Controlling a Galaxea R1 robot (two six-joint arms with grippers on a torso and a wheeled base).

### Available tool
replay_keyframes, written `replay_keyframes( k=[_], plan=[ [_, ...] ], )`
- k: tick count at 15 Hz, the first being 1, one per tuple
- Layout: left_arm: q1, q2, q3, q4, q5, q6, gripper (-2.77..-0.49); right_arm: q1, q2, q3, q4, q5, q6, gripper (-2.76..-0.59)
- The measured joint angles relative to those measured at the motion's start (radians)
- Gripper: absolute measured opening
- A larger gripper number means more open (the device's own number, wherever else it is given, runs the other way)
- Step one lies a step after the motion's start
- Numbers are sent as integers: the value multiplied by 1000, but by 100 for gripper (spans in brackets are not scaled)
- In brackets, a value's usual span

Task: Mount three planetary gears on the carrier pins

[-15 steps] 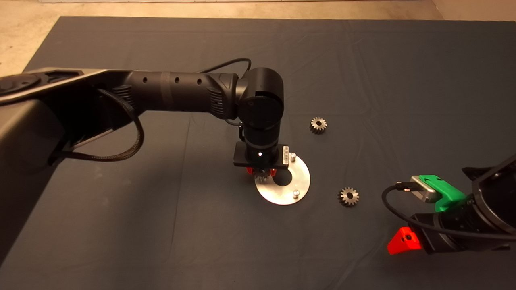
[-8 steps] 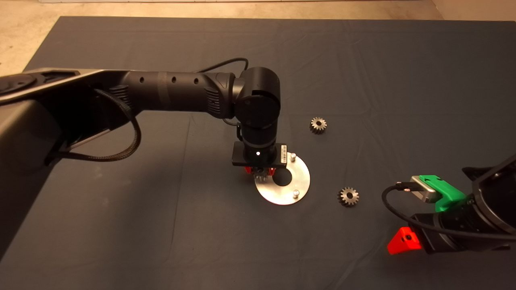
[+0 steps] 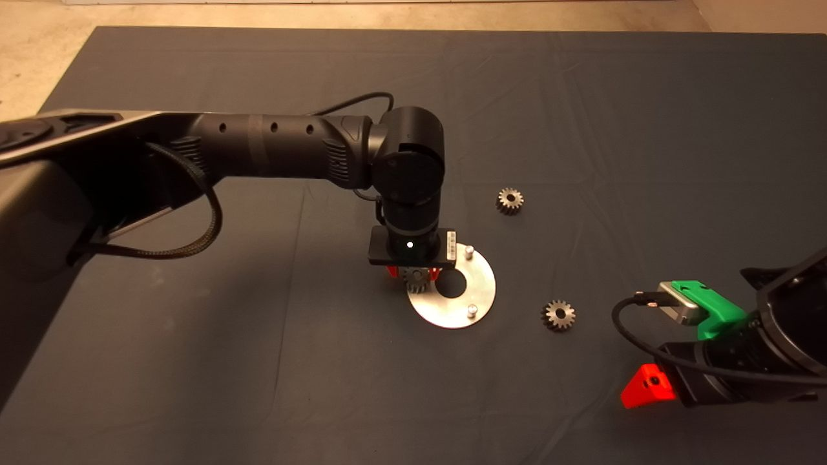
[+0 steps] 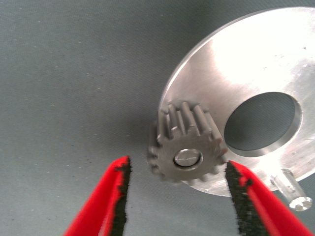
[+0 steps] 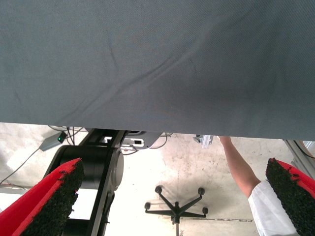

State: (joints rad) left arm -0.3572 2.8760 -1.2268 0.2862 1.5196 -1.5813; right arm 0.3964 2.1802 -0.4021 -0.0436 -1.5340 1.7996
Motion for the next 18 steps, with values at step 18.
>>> replay_keyframes(
  k=[18],
  plan=[
    [-4,-400,482,-44,4,-8,-122,0,21,-254,-55,-1,-672,-60]
  ],
)
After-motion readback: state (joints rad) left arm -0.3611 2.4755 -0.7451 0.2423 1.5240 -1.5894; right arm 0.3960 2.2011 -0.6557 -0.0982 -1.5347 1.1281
